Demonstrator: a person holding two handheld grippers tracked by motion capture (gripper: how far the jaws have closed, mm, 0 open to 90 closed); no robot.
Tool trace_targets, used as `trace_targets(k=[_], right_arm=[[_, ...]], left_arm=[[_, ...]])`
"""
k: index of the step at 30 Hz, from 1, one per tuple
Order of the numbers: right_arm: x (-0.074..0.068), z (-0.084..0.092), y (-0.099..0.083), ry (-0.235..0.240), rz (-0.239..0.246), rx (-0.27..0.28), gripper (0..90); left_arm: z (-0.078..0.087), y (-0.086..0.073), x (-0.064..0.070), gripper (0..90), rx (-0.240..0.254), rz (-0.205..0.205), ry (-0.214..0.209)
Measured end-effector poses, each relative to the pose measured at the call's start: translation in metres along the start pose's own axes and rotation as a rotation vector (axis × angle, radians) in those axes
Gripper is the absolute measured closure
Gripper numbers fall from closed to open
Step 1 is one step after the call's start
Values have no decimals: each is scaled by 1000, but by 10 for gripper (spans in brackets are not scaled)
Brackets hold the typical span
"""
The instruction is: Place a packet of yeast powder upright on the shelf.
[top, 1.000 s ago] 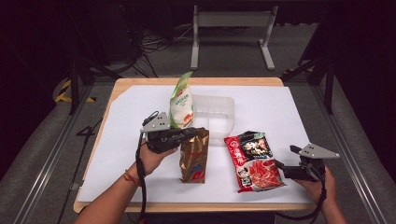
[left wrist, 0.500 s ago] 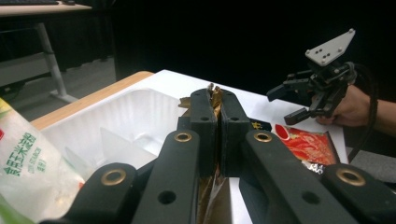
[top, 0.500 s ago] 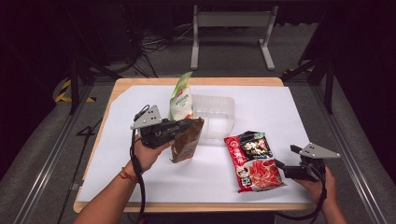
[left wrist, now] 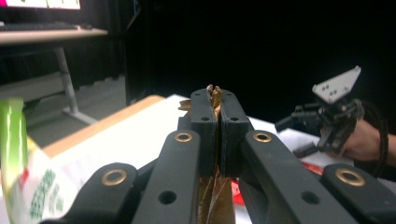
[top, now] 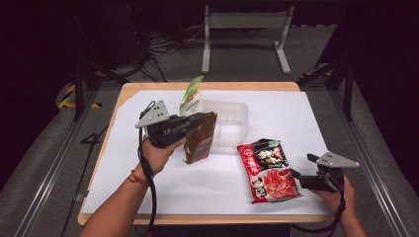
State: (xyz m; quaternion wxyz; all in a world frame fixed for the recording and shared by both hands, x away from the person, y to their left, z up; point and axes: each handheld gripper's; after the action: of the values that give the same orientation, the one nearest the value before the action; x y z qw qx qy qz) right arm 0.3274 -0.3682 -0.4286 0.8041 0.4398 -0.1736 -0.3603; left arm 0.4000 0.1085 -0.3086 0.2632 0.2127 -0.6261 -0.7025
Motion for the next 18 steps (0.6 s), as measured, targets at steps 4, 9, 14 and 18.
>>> trace_targets(k=[4,9,14,18], right_arm=[[0,0,0,0,0,1,148],[1,0,-1,0,1,2,148],[1,0,-1,-2,3,1,148],[0,-1,-1,-2,4,-2,148]], left_arm=[[-8,9,-2,875,17,3,26],[-19,16,-7,876,18,12,65],[-30,19,-12,876,13,21,92],[-40,21,-16,876,6,17,121]])
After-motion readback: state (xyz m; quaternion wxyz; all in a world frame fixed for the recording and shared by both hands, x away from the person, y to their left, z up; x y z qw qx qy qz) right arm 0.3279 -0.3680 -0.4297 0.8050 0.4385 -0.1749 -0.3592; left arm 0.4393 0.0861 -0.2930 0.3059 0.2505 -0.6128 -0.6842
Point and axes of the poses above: each handheld gripper's, and its own axes: z roughly backward along the jaws, y roughly out of its top, x roughly to its right, and after that the axes turned 12 degrees about y, right-handed
